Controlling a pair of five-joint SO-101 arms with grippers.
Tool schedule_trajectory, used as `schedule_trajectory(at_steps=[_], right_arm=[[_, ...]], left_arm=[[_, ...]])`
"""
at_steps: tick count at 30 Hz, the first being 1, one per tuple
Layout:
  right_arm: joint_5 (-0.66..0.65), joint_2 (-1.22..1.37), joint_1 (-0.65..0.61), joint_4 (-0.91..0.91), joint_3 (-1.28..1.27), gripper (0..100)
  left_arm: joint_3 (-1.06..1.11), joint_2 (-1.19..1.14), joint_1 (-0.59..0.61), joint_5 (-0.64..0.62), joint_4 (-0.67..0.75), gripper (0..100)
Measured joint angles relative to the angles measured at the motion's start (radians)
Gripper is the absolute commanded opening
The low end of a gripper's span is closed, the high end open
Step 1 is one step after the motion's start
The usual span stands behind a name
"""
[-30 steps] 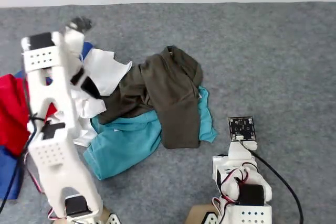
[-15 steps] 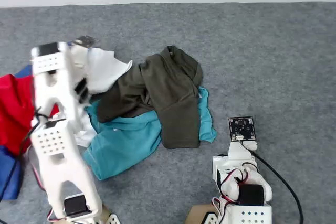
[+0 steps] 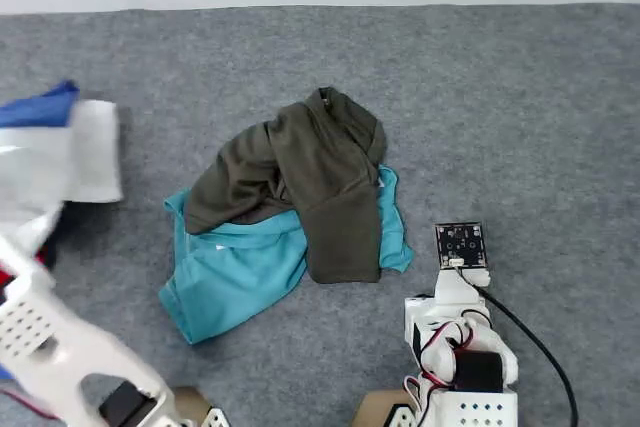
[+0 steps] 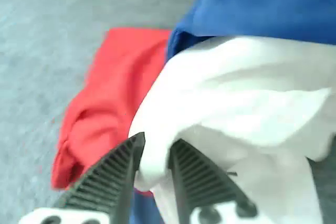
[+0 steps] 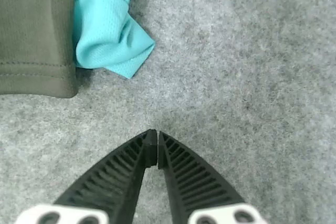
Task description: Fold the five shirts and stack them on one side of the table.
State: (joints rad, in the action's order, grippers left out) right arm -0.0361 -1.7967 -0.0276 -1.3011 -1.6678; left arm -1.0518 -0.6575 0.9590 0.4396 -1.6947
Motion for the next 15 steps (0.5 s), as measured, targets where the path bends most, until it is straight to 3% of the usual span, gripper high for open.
schedule_trajectory(at_steps=[2, 8, 15], right_arm=[[0.000, 0.000, 0.000, 0.000, 0.000, 1.1], [0.000, 0.000, 0.000, 0.000, 0.000, 1.1], [0.000, 0.000, 0.000, 0.000, 0.000, 1.1]], left_arm=[[0.000, 0.000, 0.055, -0.009, 0.011, 3], [-0.014, 0.003, 0.078, 0.018, 0.002, 24], [-0.014, 0.126, 0.000, 0.032, -0.034, 29]])
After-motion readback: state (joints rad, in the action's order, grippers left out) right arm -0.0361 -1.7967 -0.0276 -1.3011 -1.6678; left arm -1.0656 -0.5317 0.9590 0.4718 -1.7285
